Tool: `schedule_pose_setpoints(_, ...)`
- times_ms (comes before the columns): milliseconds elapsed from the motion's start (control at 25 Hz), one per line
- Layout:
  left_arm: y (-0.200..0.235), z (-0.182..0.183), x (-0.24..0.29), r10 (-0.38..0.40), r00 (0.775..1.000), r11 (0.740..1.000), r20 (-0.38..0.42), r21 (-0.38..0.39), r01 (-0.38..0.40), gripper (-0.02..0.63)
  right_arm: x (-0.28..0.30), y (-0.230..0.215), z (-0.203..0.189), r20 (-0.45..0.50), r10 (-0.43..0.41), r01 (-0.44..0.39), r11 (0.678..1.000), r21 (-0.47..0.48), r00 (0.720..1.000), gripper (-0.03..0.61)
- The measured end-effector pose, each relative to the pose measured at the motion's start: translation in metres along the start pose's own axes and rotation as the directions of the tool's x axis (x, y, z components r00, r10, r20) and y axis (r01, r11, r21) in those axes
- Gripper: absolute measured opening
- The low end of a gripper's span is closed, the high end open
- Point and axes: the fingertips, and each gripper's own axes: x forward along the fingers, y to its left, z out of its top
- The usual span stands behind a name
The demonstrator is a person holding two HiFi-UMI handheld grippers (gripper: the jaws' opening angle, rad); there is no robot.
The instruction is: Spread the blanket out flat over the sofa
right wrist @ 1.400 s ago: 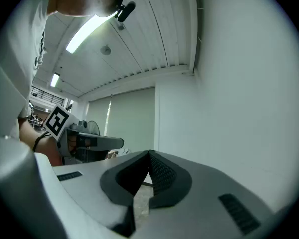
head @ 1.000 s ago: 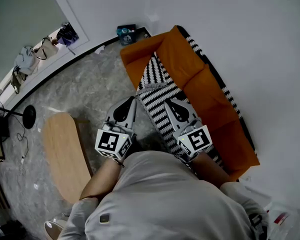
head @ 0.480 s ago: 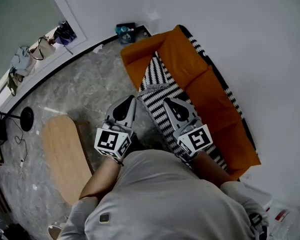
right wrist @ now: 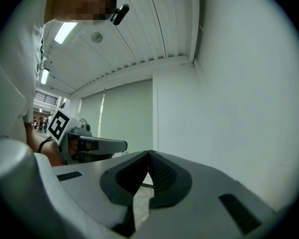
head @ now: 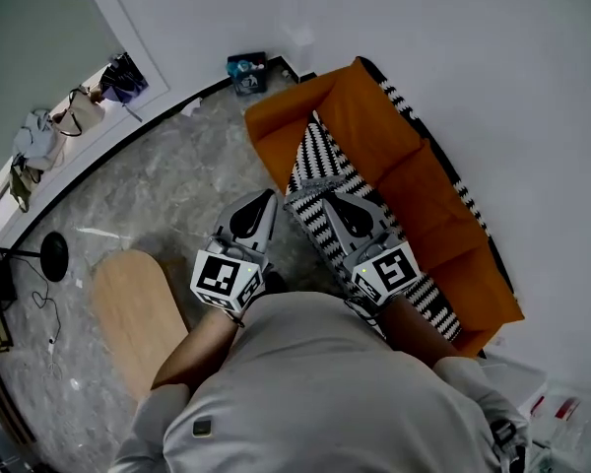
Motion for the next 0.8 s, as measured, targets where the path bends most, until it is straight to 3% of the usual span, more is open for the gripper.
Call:
schedule_pose_setpoints(400, 0.053, -0.013, 0.005, -0.030, 0.999, 0.999, -0.033, -0.036, 0.029, 0.009, 0.049, 0.000, -0.020, -0.057, -0.016, 0.018, 0.999, 0.038, 0.998, 0.025)
schedule_pose_setpoints(800, 0.085, -0.024, 0.053, 0.002, 0.998, 0.999, -0.059, -0.042, -0.005, 0.009, 0.090, -0.057, -0.038, -0.050, 0.000, 0.004, 0.996, 0.087, 0.999, 0.025)
